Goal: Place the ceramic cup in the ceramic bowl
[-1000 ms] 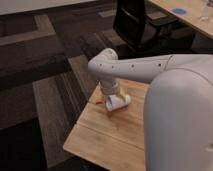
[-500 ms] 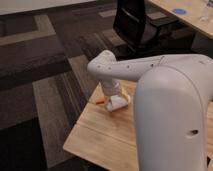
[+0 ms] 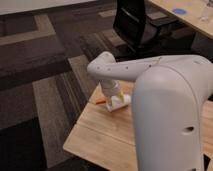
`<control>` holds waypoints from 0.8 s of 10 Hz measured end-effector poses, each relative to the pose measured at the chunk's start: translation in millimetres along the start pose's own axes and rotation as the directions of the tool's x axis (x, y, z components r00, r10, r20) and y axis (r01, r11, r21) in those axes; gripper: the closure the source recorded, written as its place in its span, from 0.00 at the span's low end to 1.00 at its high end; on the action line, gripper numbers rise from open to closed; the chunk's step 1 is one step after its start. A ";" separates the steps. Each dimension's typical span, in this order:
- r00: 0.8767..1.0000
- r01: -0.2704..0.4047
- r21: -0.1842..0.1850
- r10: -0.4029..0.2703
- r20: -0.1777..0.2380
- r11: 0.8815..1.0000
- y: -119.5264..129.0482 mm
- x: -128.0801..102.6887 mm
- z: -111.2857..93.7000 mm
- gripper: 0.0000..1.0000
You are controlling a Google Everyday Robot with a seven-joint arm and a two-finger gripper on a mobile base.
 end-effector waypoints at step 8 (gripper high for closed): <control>0.971 -0.180 0.098 0.161 0.177 0.979 -35.4 13.1 -132.5 1.00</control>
